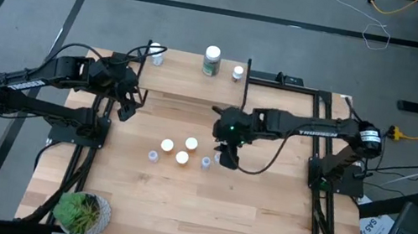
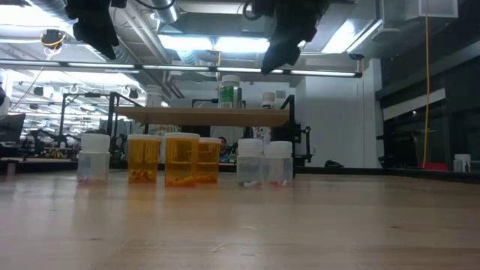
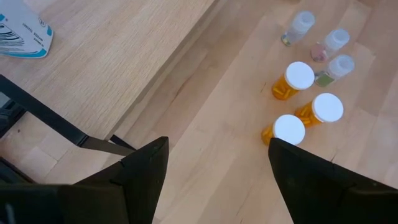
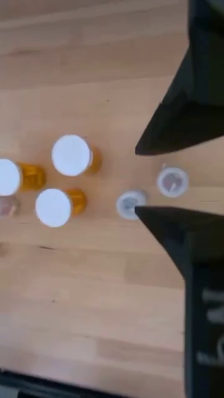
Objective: Pick and place medicine bottles onto shelf by color
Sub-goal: Put the transparent pill bottle on the shelf
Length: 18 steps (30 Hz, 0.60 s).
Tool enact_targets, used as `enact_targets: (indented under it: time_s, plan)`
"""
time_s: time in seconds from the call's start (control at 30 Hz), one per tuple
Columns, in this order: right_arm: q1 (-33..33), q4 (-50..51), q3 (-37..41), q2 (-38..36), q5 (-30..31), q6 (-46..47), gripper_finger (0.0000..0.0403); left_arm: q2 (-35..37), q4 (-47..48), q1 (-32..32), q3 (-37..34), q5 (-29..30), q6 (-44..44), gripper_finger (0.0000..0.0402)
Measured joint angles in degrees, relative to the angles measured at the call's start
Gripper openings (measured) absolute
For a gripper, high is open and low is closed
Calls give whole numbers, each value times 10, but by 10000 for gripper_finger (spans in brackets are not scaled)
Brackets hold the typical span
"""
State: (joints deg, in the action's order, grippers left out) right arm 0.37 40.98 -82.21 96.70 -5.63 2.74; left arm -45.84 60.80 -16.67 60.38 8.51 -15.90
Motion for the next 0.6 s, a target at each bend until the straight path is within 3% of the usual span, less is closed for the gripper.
enact_targets:
  time_s: [0.23, 0.43, 0.6]
  plan:
    - [1, 2, 0, 59, 11, -2, 212, 0, 0, 0, 0, 0, 0, 271]
    - [0, 18, 0, 99, 116, 46, 211, 0, 0, 0, 0, 0, 0, 271]
    - [-12, 35, 0, 112, 121, 112, 205, 0, 0, 0, 0, 0, 0, 271]
